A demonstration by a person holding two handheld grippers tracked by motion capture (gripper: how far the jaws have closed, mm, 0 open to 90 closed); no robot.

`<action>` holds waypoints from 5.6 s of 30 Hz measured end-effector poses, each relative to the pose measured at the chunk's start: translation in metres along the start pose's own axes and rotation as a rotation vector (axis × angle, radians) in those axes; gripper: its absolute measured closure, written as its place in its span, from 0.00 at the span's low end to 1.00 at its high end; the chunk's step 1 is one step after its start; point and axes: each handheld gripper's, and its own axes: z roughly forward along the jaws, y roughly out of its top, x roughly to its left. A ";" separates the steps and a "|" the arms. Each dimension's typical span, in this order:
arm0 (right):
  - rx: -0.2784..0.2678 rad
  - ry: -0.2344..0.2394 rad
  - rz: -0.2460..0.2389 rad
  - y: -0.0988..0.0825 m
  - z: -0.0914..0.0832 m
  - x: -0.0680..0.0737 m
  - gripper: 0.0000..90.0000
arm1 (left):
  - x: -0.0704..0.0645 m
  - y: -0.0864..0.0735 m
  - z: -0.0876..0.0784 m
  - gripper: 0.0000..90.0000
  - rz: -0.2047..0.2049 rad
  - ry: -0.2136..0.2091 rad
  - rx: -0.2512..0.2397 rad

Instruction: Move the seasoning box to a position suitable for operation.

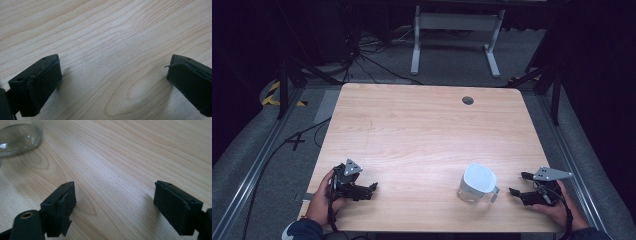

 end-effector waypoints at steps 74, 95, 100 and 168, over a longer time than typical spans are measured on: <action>-0.215 0.168 -0.205 0.098 -0.044 0.081 0.99 | 0.001 0.001 0.002 0.00 0.041 -0.039 -0.004; -0.210 0.208 -0.212 0.096 -0.042 0.089 0.99 | 0.012 0.005 -0.013 0.21 0.016 -0.004 -0.043; -0.216 0.212 -0.213 0.095 -0.042 0.088 0.99 | 0.004 0.024 -0.021 0.28 0.039 -0.032 -0.104; -0.212 0.180 -0.257 0.085 -0.041 0.086 0.99 | -0.207 0.183 0.012 0.98 0.548 -0.489 -0.324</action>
